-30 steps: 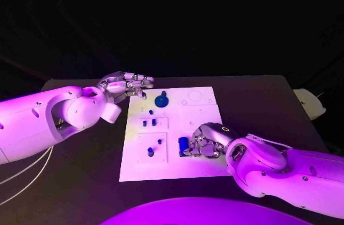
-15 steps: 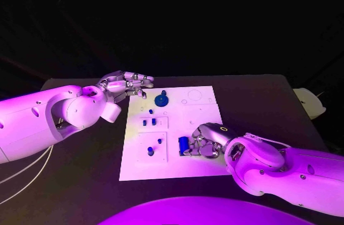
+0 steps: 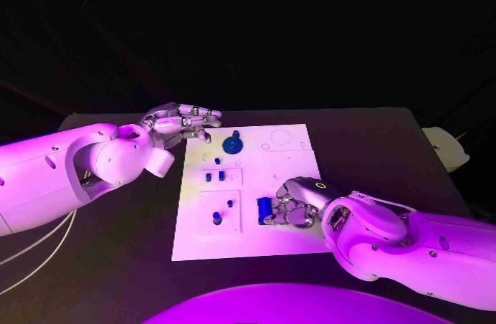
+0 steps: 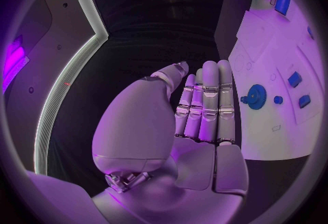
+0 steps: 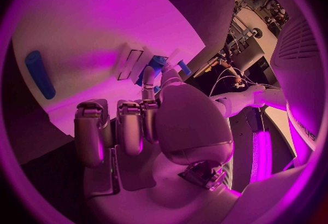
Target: Assemble the parts on the task board
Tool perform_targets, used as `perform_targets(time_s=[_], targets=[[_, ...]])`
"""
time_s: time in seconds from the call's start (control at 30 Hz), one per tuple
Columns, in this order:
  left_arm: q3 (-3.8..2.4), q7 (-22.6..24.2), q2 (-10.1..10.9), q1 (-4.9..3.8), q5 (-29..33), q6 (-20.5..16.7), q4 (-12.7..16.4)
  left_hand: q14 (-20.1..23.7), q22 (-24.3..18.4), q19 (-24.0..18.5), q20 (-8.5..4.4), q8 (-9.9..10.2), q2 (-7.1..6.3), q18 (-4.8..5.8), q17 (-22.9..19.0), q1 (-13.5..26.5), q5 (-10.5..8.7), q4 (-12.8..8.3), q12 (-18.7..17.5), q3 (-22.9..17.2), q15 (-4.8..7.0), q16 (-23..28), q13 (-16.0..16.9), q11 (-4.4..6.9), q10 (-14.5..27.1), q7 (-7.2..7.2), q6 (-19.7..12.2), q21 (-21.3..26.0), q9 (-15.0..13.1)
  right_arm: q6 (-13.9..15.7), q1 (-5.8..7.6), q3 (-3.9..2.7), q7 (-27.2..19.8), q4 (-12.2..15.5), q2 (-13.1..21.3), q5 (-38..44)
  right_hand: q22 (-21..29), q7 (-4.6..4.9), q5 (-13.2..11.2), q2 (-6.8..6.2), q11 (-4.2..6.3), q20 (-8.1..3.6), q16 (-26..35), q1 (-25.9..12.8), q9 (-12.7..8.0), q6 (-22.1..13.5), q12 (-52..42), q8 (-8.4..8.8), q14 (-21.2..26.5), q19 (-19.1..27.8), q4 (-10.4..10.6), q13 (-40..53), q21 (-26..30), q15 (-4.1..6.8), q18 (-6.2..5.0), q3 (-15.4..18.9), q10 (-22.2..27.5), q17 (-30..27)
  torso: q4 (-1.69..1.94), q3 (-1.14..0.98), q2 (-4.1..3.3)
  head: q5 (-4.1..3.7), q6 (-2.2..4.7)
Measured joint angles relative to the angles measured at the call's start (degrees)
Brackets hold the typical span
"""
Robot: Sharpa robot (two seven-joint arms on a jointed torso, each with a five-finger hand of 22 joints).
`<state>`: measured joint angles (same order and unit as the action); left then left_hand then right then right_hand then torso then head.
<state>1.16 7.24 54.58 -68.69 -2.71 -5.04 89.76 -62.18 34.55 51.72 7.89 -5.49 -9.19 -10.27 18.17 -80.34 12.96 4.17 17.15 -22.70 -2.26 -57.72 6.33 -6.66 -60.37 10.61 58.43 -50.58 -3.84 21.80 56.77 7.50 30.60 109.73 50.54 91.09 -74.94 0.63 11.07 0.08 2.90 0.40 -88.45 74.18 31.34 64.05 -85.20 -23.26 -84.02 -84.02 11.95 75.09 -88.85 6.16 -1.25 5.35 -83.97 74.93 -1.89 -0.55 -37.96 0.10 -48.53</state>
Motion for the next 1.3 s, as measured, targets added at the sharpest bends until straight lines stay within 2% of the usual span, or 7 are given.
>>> perform_targets(time_s=[0.3,0.43,0.53,0.67,0.83,0.97,1.3], targets=[[0.0,0.0,0.0,0.0,0.0,0.1,0.0,0.0,0.0,0.0,0.0,0.0,0.0,0.0,0.0,0.0,0.0,0.0,0.0,0.0,0.0,0.0,0.0,0.0,0.0,0.0,0.0,0.0,0.0,0.7,0.0,0.0,-0.4,1.4,1.6,0.0,0.0,0.08,-0.2,-0.34,0.0,0.0,0.1,-0.3,0.1,-0.1,0.7,0.0,0.0,0.0,0.4,0.0,1.1,0.0,0.0,0.4,0.0,0.0,0.01,0.01,0.02,0.01,0.05],[0.0,-0.1,0.0,0.0,0.0,0.1,0.0,0.0,0.0,0.0,0.0,0.0,0.0,0.0,0.0,0.0,0.0,0.0,0.0,0.0,0.0,0.0,0.0,0.0,0.0,0.0,0.0,0.0,0.0,2.4,0.4,0.03,-2.5,3.4,4.6,-1.4,0.0,1.01,-0.1,-0.81,0.0,0.0,1.2,-0.8,-0.1,-1.8,3.0,0.83,0.0,0.0,0.5,0.0,5.7,0.0,0.0,0.5,0.0,0.0,0.01,0.04,0.06,-0.43,0.27],[0.0,-0.1,-0.1,0.0,0.0,0.1,0.0,0.0,0.0,0.0,0.0,0.0,0.0,-0.01,0.0,0.0,0.0,0.0,0.0,0.0,0.0,0.0,0.0,0.0,0.0,0.0,0.0,0.0,0.0,4.0,1.16,0.03,-5.1,4.7,7.0,-4.1,0.0,1.33,0.5,-0.81,-0.41,0.0,1.2,-0.8,-0.2,-2.2,3.2,0.89,0.0,0.0,0.5,0.0,6.4,0.0,0.0,0.5,0.0,0.0,-0.01,0.06,0.1,-0.62,0.49],[0.0,-0.1,-0.2,0.0,0.0,0.1,-0.1,0.0,0.0,0.0,0.0,0.0,0.0,0.0,0.0,0.0,0.0,0.0,0.0,0.0,0.0,0.0,0.0,0.0,0.0,0.0,0.0,0.0,0.0,5.5,2.36,0.0,-8.0,6.2,10.6,-7.8,0.0,1.78,1.4,-0.81,-0.89,0.03,1.2,-0.8,-0.6,-3.7,3.5,2.13,0.0,0.0,0.7,0.0,6.4,-0.43,0.0,0.3,0.0,0.0,-0.14,0.07,0.2,-0.72,0.68],[0.0,-0.1,-0.4,0.0,0.0,0.1,-0.2,0.0,0.0,0.0,0.0,0.0,0.0,0.0,0.0,0.0,0.0,0.0,0.0,0.0,0.0,0.0,0.0,0.0,0.0,0.0,0.0,0.0,0.0,6.1,3.32,-0.01,-9.3,5.9,14.9,-9.9,0.0,3.01,2.1,-0.8,-1.83,0.88,1.2,-0.7,-2.0,-5.5,3.7,4.9,0.0,0.2,0.6,-0.2,5.5,-1.46,0.0,-0.1,0.0,0.0,-0.3,0.1,0.38,-0.84,0.85],[0.0,-0.1,-0.6,-0.01,0.0,0.1,-0.2,0.0,0.0,0.0,0.0,0.0,0.0,0.0,0.0,0.0,0.0,0.0,0.0,0.0,0.0,0.0,0.0,0.0,0.0,0.0,0.0,0.0,0.0,5.8,3.54,0.02,-9.2,5.1,17.0,-8.8,0.0,3.03,5.5,-0.63,-1.94,1.05,1.0,1.3,-3.3,-5.5,3.1,6.72,0.0,0.0,-0.3,0.0,4.2,-1.46,0.0,-1.7,0.1,0.0,-0.34,0.1,0.42,-1.08,1.08],[0.01,-0.1,-0.8,-0.01,0.0,0.1,-0.2,0.0,0.0,0.0,0.0,0.0,0.0,-0.01,0.0,0.0,0.0,0.0,0.0,0.0,0.0,0.0,0.0,0.0,0.0,0.0,0.0,0.0,0.0,2.7,3.41,0.26,-6.1,4.8,18.3,-2.5,0.0,3.42,3.7,-0.44,-2.11,1.46,1.0,1.5,-5.8,-3.4,3.0,9.56,0.2,0.0,0.7,0.0,3.3,-1.66,0.01,-3.3,-0.1,0.0,-0.37,0.09,0.38,-1.72,1.14]])
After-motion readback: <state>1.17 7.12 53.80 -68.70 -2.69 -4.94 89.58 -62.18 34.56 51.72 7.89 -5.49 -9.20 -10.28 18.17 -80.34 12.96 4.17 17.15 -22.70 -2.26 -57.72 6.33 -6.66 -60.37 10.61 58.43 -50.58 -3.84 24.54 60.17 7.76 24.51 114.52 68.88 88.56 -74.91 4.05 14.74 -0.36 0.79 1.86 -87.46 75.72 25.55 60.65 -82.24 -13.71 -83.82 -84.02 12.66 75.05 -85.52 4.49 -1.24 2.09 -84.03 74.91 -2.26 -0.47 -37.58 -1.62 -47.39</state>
